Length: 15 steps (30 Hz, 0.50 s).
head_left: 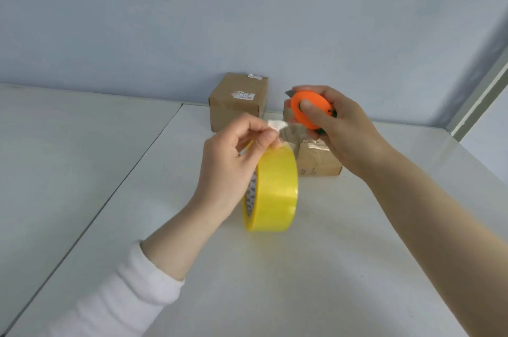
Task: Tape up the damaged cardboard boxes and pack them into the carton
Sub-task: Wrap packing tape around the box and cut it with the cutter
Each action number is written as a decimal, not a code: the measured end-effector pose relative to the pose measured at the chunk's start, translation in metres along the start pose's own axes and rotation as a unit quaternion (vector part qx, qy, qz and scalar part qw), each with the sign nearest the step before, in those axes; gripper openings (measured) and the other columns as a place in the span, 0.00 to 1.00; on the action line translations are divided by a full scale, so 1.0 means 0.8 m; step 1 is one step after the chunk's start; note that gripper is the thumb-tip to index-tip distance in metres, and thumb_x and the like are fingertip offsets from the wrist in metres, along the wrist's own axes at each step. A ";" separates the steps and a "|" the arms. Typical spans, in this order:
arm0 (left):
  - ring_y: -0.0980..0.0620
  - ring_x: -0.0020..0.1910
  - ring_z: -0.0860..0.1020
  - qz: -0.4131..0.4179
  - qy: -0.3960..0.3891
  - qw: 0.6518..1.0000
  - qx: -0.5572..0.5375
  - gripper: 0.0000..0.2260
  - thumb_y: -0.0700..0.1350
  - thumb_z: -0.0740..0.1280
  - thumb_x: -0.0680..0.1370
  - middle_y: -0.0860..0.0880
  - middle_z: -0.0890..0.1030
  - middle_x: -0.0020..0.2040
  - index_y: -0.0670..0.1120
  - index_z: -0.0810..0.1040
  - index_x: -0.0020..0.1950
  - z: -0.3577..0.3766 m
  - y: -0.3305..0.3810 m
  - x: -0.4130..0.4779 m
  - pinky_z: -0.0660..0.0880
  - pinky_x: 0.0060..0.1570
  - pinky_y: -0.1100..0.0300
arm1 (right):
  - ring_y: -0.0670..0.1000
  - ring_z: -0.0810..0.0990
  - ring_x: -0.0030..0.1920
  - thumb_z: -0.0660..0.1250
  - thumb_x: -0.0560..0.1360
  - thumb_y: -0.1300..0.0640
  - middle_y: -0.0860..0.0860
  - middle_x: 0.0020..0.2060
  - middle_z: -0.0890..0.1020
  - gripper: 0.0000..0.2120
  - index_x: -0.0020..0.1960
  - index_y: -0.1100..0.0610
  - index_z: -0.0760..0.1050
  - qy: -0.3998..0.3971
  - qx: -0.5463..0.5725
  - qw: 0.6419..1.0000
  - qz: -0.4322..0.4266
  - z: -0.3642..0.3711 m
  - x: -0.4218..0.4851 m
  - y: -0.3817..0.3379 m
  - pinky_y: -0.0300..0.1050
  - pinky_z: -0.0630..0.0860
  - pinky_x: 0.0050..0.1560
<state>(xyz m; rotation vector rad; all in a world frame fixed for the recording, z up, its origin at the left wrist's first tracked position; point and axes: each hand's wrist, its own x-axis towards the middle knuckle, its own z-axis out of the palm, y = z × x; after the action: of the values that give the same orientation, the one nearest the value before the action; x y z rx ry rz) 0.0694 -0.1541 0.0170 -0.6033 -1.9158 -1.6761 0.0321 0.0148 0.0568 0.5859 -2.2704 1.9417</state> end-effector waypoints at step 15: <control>0.55 0.41 0.80 -0.081 0.009 0.997 0.020 0.05 0.40 0.66 0.77 0.55 0.81 0.35 0.47 0.76 0.42 -0.086 -0.046 0.045 0.75 0.51 0.56 | 0.34 0.77 0.38 0.65 0.76 0.63 0.41 0.45 0.78 0.11 0.58 0.55 0.74 -0.043 -0.024 0.998 -0.035 0.118 0.062 -0.009 0.27 0.71 0.37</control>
<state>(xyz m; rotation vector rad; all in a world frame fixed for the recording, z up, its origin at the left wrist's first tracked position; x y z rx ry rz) 0.0245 -0.2277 0.0187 -0.4262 -2.0266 -1.7294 0.0051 -0.0888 0.0621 0.7464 -2.3070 1.8596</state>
